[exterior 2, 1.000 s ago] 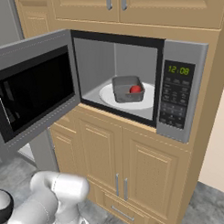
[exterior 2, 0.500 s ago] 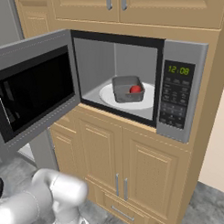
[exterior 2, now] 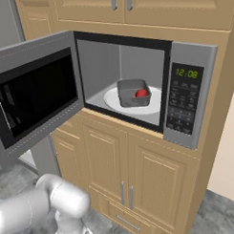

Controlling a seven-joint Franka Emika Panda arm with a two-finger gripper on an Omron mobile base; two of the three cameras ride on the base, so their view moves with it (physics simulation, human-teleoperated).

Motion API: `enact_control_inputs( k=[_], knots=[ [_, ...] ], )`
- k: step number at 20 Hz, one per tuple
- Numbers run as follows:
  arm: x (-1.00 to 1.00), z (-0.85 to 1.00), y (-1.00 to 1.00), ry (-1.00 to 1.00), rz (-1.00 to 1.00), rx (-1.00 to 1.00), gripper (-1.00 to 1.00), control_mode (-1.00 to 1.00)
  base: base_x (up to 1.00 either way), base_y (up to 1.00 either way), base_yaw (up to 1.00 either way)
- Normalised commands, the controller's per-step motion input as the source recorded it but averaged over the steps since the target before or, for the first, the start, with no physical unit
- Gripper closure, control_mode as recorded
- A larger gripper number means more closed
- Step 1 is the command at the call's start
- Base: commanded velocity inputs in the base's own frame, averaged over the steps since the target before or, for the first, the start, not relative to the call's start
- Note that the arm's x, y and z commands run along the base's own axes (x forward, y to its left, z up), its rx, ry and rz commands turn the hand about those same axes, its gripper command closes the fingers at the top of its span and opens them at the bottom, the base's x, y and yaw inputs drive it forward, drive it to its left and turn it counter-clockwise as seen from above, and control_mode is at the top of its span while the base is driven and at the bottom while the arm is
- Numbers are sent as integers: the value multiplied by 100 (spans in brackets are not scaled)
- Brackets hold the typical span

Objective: Place the tupperware containing the shrimp and onion meal in the microwave. Close the microwave door and press the start button to reheat the meal.

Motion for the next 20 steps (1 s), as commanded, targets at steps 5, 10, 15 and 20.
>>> enact_control_inputs(
  k=[5,10,15,20],
  knots=[
    [20,-9,-51,0,-23,0,-100,-100,0,0,0],
    [-3,-2,-75,0,-22,0,-100,-100,0,0,0],
    [-68,0,-100,-11,-21,0,-100,-100,0,0,0],
    [-83,0,-100,-20,-18,0,-100,-100,0,0,0]
  ],
)
